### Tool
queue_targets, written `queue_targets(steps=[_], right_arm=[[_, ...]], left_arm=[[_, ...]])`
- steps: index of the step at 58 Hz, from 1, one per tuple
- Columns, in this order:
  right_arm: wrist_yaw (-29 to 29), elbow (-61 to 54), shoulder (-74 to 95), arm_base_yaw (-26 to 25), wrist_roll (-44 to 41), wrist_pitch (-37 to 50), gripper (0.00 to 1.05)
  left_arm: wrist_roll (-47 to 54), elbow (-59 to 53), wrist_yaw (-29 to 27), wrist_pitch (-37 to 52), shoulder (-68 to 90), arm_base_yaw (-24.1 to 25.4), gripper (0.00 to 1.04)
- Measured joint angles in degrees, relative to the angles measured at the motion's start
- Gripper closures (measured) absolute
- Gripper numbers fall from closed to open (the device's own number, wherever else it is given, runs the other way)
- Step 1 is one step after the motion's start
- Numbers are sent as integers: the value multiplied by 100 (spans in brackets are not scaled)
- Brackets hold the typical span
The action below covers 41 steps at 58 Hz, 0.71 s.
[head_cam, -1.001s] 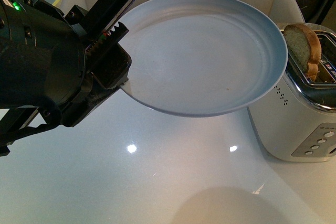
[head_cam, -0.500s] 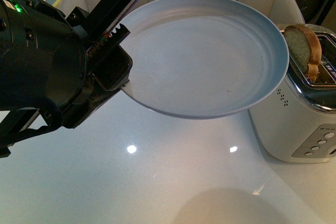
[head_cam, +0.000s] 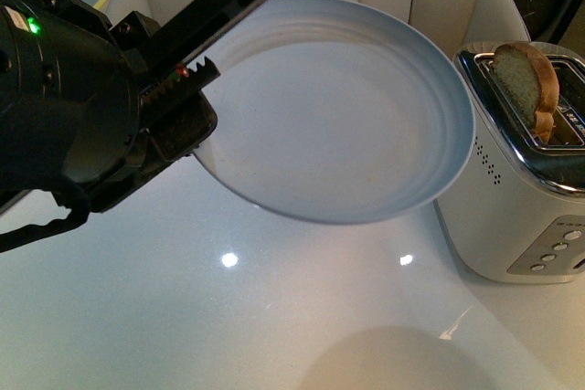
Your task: Left arm holds plate, right arm toasts bread
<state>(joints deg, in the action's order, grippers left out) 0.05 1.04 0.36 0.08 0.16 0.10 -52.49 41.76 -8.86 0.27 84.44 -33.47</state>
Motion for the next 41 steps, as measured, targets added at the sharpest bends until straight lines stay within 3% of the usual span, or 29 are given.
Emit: queue_targets(steps=[6, 16, 32, 41], right_arm=[[-2, 0, 0, 0, 0, 0, 9], [-2, 0, 0, 0, 0, 0, 9], [-2, 0, 0, 0, 0, 0, 9], [-2, 0, 0, 0, 0, 0, 9]], left_arm=[[831, 17, 98, -35, -2, 13, 102], [1263, 92, 584, -105, -2, 380, 102], [2393, 492, 1539, 881, 1523, 2817, 102], [2612, 511, 1845, 1460, 2516, 3388, 102]])
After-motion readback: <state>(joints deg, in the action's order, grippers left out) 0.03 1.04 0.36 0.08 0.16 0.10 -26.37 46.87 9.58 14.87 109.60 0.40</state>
